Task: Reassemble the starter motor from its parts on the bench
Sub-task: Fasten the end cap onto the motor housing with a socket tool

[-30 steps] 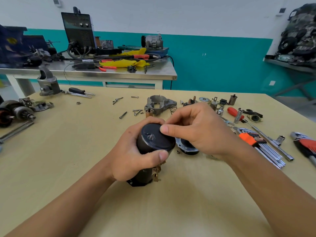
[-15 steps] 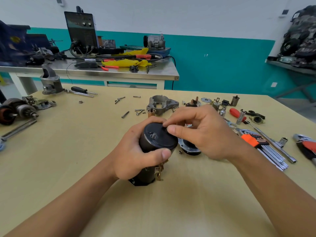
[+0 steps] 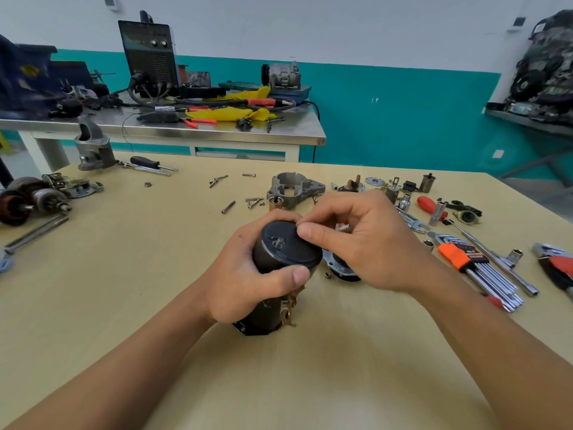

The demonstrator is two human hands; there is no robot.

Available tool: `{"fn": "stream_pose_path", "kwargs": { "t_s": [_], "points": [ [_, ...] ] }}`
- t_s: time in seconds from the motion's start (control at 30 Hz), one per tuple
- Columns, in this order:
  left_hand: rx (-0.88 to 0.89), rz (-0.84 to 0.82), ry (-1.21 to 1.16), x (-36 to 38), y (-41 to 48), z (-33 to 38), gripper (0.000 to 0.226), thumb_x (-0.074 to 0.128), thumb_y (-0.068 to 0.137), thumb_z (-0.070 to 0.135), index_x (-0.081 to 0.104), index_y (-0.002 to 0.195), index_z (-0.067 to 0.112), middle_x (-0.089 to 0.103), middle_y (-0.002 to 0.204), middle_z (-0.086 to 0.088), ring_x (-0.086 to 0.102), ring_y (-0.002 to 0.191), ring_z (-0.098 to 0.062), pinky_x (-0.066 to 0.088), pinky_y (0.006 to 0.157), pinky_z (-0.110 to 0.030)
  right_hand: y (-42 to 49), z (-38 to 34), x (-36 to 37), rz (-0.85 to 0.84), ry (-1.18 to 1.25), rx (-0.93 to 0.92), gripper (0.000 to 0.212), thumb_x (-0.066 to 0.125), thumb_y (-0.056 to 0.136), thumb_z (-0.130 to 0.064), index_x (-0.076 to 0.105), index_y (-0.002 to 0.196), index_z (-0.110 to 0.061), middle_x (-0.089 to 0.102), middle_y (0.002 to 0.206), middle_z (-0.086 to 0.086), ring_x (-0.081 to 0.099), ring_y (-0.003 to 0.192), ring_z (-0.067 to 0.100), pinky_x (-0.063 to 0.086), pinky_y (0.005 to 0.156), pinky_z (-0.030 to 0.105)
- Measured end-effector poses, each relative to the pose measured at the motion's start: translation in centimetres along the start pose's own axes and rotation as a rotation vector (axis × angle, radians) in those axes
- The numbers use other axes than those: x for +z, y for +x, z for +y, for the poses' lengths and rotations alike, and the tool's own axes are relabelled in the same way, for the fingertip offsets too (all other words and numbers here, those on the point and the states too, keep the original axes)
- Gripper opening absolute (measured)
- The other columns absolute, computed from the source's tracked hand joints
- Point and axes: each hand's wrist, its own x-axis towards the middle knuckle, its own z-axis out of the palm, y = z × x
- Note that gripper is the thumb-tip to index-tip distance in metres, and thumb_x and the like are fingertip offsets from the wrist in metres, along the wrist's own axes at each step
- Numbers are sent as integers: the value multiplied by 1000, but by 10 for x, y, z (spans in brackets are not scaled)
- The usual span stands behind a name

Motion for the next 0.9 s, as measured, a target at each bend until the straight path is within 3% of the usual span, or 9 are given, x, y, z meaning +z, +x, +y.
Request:
{"fn": "stream_pose_path", "kwargs": {
  "t_s": [0.1,0.17,0.23,0.37,0.43,0.53,0.67,0.8,0.9],
  "points": [
    [5,-10,16,0,0,0,50,70,74,34,58,113,5,63,91,-7,60,79,-21,48,73,-28,1,-1,10,153,22,5,32,73,81,-47,66,62,-22,58,54,-10,52,49,6,39,48,15],
    [-1,1,18,0,0,0,51,70,73,36,58,114,7,64,93,-10,62,81,-23,49,74,-26,1,1,9,208,101,72,54,56,89,-58,68,65,-11,51,49,-4,42,43,6,34,47,10],
    [-7,15,16,-1,-1,0,54,70,72,37,58,114,7,64,95,-13,62,82,-26,50,72,-25,1,7,2,238,55,101,54,49,94,-53,72,70,-9,50,48,2,41,42,8,36,48,11],
    [-30,25,9,-2,-2,0,56,70,71,39,59,114,6,64,97,-12,62,84,-16,49,74,-24,-5,16,-10,-7,-482,62,15,71,87,-36,76,89,-22,65,76,-12,58,71,8,49,63,29],
    [-34,29,13,-3,-2,0,56,69,71,39,59,114,5,64,98,-10,62,85,-15,48,75,-23,-5,18,-8,-188,-698,98,25,71,87,-41,71,109,-28,60,95,-15,53,92,8,46,74,30],
    [-37,40,14,-4,-2,-1,57,69,71,40,59,115,5,64,100,-7,62,89,-15,48,77,-23,-3,19,-1,-334,-890,118,37,69,91,-34,61,127,-35,58,108,-13,37,97,8,33,77,28],
    [-30,46,29,-4,-3,0,55,68,70,41,59,114,9,64,99,1,62,89,-11,47,77,-20,-2,27,1,-357,-961,126,44,63,93,-10,61,129,-36,62,113,-10,41,104,14,29,76,32],
    [-29,44,31,-5,-4,0,55,68,70,41,59,114,10,64,99,-1,62,89,-11,47,77,-19,-1,34,-3,-302,-907,198,39,64,93,-10,66,122,-36,54,107,-6,46,99,20,40,80,32],
    [-30,41,24,-5,-4,0,55,68,70,41,59,114,9,63,99,-1,61,89,-11,47,77,-19,-1,35,-1,-335,-957,136,37,65,92,-12,68,121,-35,61,110,-9,41,98,15,31,76,32]
  ]
}}
